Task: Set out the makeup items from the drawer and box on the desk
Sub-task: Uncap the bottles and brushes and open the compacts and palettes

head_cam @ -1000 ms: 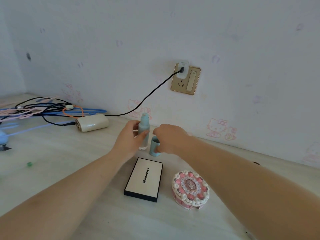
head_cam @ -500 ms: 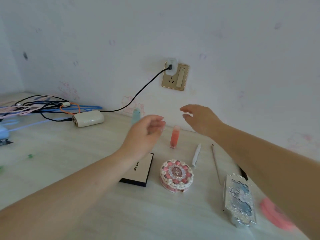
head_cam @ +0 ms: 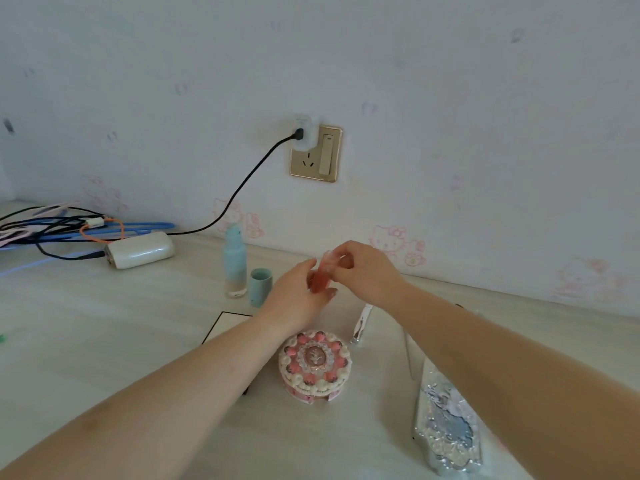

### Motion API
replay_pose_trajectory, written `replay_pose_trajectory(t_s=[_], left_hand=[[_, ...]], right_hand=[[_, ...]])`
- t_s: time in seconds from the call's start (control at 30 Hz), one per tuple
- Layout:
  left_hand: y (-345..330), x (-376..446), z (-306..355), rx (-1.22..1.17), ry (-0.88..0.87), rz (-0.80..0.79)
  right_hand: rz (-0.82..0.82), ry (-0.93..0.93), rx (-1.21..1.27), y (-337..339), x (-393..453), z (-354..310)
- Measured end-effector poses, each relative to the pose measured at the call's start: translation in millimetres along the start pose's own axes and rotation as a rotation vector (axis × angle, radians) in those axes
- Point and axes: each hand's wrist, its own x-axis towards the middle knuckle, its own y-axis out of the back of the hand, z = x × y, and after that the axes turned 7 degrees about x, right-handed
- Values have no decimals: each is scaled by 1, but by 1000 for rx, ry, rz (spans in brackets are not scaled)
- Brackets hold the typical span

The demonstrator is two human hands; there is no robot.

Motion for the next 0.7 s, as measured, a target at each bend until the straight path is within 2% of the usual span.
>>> replay_pose_trajectory(t_s=[0.07,0.17,0.33,0.47,0.63,0.7], left_hand=[[2,-3,6,72,-79,46],[5,-11,14,25,-181,121],[4,-24,25,67,-334,287],[11,-25,22,182,-451,302],[28,-22,15,196,-472,272],[33,-18,13,198,-457,248]], right_hand=[[2,-12,130,15,-7,-2],[-16,4,191,35,-20,-11],[-57,-36,-7,58,-37,-39],[-119,-91,-102,64,-40,-56],[-174,129,-294,66,-37,-59],[-201,197,-299,64,-35,-60]])
